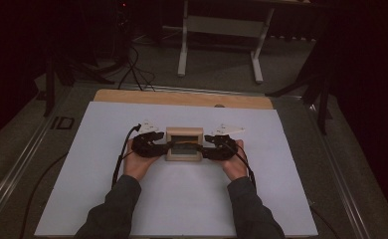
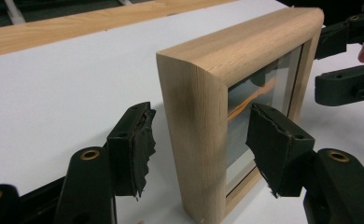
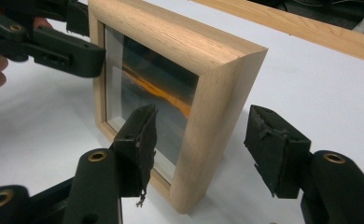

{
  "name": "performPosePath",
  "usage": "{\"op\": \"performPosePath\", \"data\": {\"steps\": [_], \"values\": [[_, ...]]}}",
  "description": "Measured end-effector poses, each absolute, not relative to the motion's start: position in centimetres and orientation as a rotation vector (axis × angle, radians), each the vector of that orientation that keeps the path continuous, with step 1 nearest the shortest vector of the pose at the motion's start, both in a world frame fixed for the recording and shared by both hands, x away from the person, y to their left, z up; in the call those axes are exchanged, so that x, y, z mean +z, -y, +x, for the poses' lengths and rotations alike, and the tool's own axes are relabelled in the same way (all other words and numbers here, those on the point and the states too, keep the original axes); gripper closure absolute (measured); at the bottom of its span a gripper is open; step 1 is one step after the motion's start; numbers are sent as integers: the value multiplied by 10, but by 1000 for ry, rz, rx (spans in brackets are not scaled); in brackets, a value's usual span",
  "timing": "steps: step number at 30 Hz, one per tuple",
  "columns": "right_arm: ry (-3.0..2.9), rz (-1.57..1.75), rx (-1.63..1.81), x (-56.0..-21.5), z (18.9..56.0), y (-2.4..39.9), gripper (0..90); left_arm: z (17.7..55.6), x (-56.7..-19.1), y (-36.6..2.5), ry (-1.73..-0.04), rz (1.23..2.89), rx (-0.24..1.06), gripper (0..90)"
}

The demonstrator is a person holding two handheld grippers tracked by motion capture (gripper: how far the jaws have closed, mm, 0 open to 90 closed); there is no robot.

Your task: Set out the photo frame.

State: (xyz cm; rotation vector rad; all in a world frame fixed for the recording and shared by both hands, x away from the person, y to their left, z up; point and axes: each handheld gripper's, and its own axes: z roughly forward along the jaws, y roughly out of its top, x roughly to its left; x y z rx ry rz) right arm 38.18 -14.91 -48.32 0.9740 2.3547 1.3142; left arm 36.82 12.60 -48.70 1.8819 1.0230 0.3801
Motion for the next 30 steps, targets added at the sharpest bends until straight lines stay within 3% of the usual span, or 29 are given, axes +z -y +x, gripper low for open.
{"op": "performPosePath", "data": {"steps": [30], "values": [[-2248,959,1246,-471,331,220,393,300,-469,-192,-1010,1870,515,409]]}}
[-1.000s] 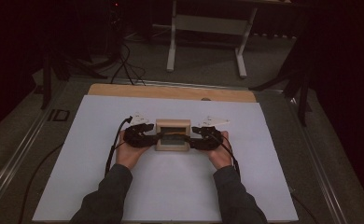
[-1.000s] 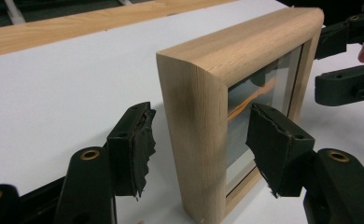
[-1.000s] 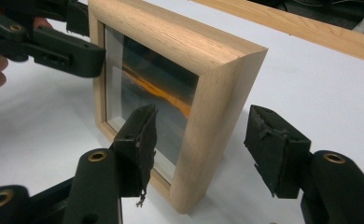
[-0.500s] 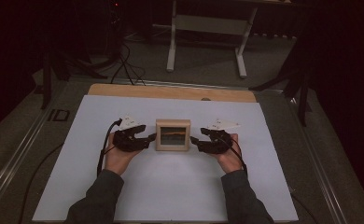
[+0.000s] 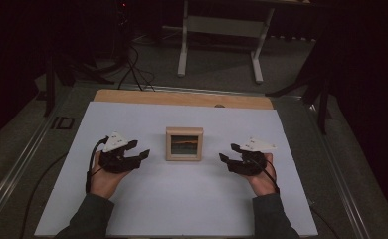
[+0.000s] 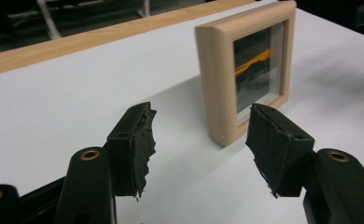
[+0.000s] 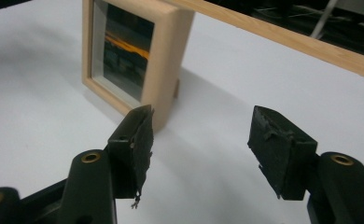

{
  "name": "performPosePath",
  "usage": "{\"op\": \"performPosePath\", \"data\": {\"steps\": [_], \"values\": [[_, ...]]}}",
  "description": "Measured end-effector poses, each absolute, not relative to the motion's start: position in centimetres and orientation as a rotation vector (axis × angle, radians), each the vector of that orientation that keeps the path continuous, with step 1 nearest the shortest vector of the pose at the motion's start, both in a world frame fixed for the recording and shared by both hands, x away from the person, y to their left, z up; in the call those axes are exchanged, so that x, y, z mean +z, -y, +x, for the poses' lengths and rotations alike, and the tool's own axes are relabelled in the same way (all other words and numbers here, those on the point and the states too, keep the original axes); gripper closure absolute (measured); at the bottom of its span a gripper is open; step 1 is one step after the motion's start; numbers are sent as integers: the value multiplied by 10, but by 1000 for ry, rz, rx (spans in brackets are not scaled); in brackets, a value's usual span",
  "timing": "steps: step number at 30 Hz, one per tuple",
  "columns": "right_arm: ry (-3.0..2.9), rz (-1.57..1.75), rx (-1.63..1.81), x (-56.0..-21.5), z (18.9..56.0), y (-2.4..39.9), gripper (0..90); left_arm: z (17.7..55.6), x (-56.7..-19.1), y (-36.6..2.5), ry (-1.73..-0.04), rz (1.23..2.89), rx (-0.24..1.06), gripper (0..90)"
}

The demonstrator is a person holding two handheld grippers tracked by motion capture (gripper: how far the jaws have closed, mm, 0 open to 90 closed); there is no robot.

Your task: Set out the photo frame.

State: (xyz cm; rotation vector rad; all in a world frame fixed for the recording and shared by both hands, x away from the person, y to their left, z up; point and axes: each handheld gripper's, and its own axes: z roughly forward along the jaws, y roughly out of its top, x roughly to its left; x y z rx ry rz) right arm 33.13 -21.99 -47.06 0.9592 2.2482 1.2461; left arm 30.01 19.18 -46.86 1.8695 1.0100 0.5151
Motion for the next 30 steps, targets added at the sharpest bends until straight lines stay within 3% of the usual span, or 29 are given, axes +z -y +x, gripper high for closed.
{"op": "performPosePath", "data": {"steps": [12,30], "values": [[-2134,996,1274,-477,297,261,397,271,-476,-234,-1072,1825,546,409],[-2020,1106,1275,-486,261,309,396,238,-486,-260,-1126,1795,569,409]]}}
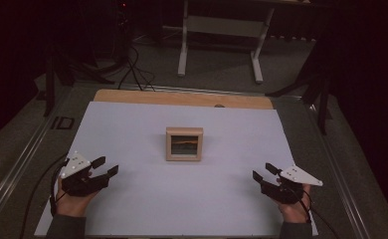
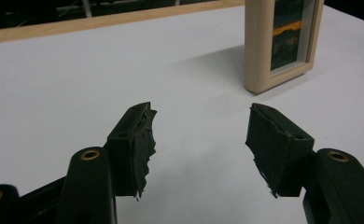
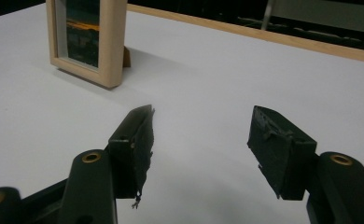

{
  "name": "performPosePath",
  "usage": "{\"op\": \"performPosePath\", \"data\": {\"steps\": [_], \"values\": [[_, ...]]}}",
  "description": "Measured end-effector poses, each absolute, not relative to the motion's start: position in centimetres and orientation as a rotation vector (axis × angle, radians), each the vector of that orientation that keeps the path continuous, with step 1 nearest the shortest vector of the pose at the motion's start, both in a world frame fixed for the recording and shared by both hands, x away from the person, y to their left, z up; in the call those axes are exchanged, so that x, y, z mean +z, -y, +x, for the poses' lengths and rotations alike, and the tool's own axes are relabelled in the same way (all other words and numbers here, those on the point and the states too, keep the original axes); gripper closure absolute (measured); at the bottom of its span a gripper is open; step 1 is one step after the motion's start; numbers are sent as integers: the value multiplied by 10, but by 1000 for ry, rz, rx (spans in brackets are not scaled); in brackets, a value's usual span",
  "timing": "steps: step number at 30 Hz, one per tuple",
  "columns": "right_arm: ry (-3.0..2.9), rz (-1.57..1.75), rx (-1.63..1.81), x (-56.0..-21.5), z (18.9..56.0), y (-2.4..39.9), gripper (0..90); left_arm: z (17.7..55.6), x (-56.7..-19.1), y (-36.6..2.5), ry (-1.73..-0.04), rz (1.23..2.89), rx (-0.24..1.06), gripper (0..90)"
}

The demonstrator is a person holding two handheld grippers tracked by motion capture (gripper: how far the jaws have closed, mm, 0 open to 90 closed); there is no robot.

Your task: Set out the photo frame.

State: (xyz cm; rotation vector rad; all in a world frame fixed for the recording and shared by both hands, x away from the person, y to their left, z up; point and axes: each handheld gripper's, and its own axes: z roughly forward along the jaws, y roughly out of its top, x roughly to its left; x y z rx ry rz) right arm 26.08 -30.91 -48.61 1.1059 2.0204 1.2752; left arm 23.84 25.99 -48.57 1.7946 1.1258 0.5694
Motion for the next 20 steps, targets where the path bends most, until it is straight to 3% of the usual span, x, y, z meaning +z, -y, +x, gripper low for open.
{"op": "performPosePath", "data": {"steps": [20], "values": [[-2063,1122,1203,-500,243,315,364,215,-500,-275,-1166,1835,634,399]]}}
